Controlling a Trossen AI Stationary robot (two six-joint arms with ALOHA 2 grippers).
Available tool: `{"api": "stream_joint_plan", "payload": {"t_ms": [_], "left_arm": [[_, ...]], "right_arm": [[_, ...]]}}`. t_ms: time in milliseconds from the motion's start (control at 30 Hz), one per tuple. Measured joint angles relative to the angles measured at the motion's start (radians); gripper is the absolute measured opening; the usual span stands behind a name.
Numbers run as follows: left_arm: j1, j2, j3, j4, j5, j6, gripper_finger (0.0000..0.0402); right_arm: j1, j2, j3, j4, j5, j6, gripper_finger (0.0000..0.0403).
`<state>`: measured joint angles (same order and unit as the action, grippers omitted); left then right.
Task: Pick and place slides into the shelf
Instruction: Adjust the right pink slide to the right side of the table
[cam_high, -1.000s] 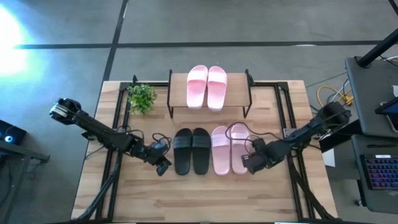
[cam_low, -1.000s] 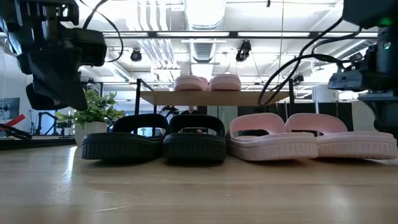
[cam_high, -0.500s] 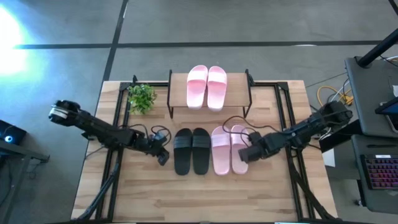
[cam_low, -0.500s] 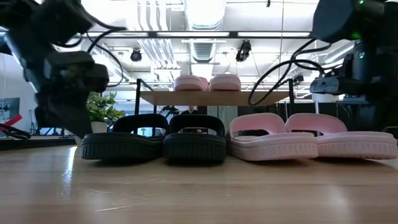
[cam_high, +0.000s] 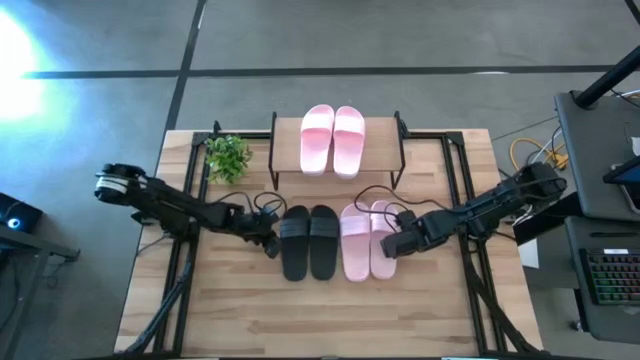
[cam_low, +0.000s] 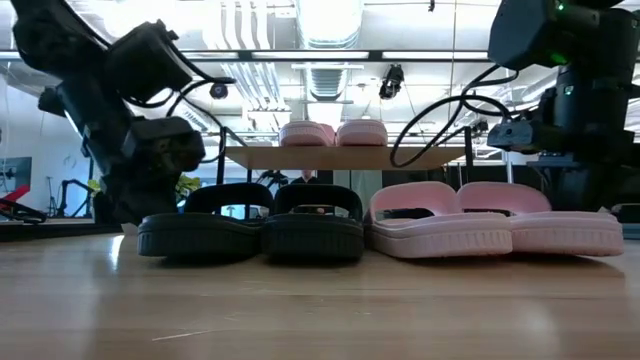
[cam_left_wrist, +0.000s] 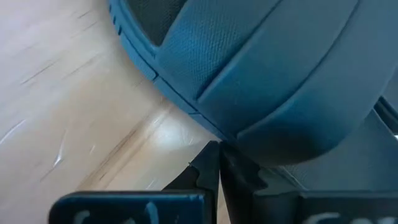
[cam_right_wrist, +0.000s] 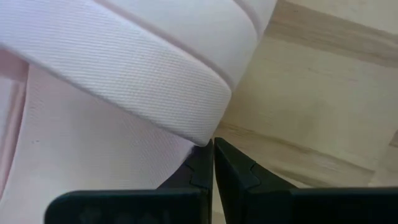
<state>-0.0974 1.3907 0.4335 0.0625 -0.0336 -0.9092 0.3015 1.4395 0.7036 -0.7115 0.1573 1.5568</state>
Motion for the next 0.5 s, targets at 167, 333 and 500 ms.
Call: {"api": "stream_joint_plan", "payload": {"t_ms": [167,333,500], "left_arm": [[0.013,0.027,0.019,0.017,0.010,0.005,0.0000],[0.047,0.023,0.018,0.017,0.020,0.031,0.0000],[0.082,0.020,0.018,0.009,0.016,0.064,0.0000]], "right_arm": [[-0.022,0.000,0.000,0.023,-0.003,-0.037,0.0008],[-0.071,0.000,0.000,0.029,-0.002,-0.101,0.0008],[-0.130,0.000,0.000,0.032,0.001,-0.173,0.0008]]}}
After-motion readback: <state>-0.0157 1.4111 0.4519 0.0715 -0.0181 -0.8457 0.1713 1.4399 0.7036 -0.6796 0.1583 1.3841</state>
